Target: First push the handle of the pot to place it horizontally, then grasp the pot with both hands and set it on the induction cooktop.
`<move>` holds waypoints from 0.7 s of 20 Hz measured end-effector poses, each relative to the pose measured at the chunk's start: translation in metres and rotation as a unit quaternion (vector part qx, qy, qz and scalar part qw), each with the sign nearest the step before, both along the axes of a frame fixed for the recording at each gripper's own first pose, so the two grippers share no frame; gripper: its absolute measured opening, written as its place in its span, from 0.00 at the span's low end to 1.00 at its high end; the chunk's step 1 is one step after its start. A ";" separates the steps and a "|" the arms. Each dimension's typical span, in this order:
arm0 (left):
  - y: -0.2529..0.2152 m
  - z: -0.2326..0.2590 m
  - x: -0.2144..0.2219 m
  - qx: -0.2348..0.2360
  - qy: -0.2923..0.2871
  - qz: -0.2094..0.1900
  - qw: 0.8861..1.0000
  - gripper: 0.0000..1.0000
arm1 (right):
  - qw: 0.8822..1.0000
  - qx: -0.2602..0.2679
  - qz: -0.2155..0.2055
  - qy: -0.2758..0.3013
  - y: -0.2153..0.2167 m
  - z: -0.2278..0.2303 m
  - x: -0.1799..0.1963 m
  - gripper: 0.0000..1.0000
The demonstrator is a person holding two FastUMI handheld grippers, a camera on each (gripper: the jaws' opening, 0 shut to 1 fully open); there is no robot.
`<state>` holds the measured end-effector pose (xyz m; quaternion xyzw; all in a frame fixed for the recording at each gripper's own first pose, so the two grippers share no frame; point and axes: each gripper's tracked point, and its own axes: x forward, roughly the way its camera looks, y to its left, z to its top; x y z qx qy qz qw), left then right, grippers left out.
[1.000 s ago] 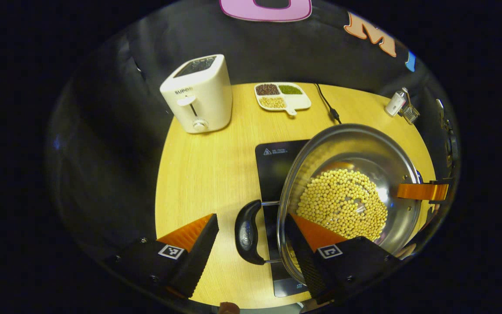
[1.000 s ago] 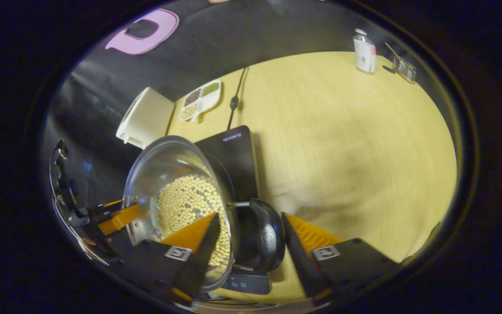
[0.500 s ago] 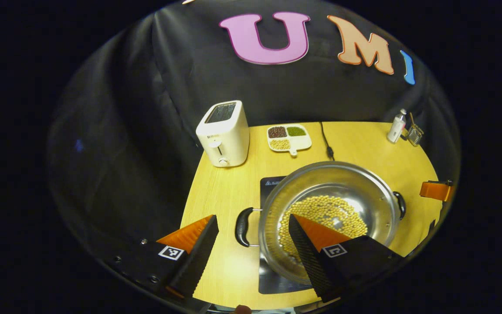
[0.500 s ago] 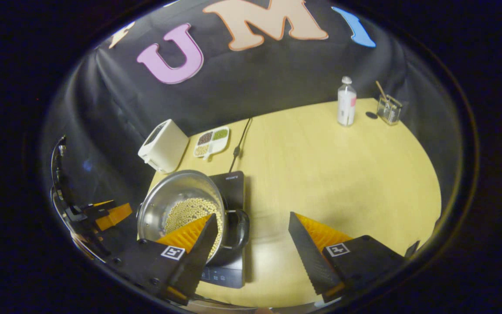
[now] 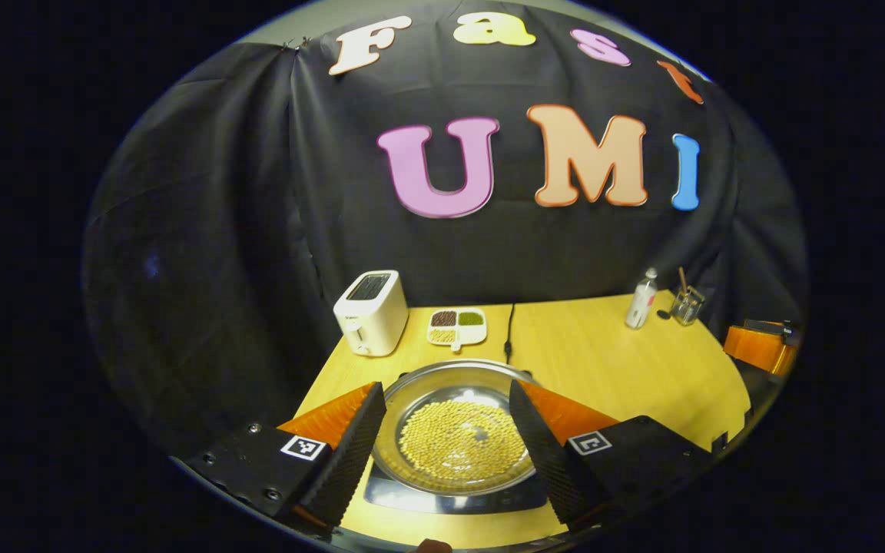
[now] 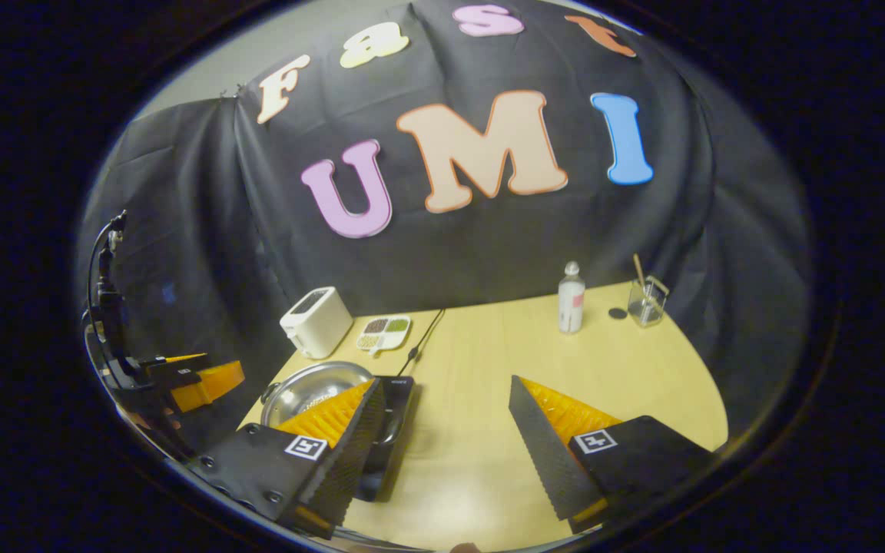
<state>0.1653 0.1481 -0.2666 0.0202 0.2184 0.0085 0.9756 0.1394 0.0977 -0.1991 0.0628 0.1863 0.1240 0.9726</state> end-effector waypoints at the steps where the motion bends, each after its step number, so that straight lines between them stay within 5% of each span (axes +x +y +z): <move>1: -0.008 0.013 0.000 -0.003 -0.023 0.004 1.000 0.99 | 1.000 -0.008 0.003 -0.020 -0.011 0.014 -0.003 1.00; 6: -0.051 0.075 -0.018 -0.005 -0.149 0.034 0.988 0.98 | 0.995 -0.013 0.011 -0.102 -0.043 0.069 -0.034 0.92; 14: -0.136 0.089 -0.058 -0.020 -0.201 0.011 0.979 0.98 | 0.991 -0.038 -0.021 -0.129 -0.107 0.066 -0.079 0.94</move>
